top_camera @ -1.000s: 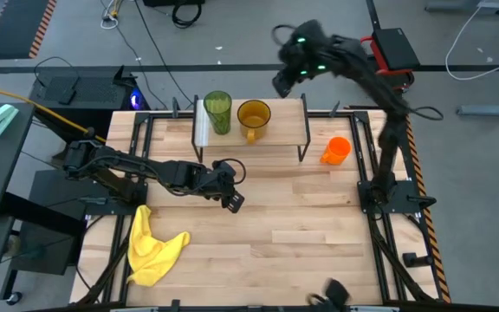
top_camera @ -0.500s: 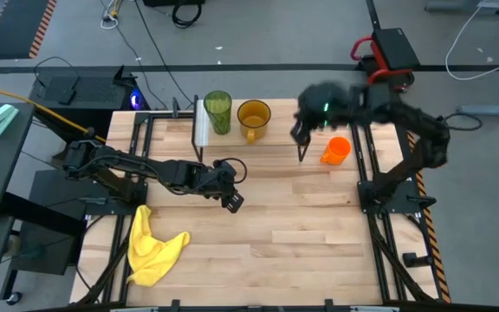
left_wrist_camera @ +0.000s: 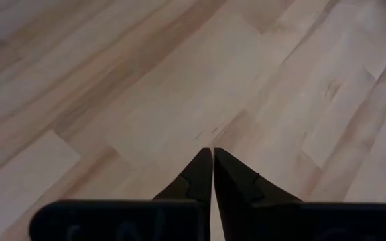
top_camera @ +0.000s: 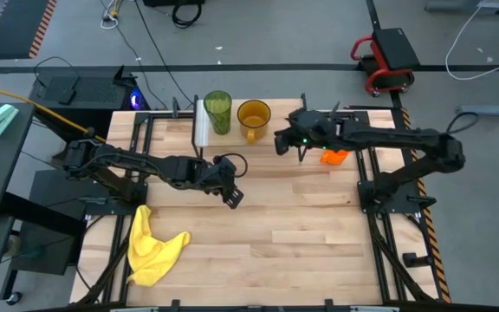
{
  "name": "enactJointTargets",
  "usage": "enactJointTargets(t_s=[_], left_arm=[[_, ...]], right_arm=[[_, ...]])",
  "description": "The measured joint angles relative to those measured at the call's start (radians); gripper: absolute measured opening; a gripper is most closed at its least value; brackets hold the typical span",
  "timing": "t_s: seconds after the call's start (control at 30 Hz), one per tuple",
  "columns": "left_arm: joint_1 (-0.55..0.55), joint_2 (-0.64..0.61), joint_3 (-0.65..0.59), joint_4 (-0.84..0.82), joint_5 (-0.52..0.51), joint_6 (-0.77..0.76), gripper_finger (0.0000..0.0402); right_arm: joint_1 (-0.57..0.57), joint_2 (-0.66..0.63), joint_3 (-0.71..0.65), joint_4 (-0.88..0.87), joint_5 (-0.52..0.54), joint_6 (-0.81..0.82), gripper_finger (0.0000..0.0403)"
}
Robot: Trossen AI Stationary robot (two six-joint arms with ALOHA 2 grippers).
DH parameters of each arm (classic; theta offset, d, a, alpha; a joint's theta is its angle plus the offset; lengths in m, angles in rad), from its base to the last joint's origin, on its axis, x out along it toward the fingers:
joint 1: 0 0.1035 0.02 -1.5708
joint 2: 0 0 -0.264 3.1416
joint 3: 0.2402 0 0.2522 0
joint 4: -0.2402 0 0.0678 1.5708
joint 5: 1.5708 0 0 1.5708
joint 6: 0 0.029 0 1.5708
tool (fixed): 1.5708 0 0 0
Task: Stack small to large cups/mugs on shelf
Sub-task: Put the yellow mug on the shelf
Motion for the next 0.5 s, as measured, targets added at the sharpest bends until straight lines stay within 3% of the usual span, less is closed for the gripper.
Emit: enactJointTargets(t_s=[0.17, 0.5], left_arm=[[0.0, 0.0, 0.0, -0.002, 0.0, -0.004, 0.0013], [0.0, 0.0, 0.0, -0.002, 0.0, -0.017, 0.0022]], right_arm=[[-0.047, 0.078, 0.0, 0.106, -0.046, -0.023, 0.0002], [-0.116, 0.086, 0.0, 0.138, -0.085, -0.048, 0.0]])
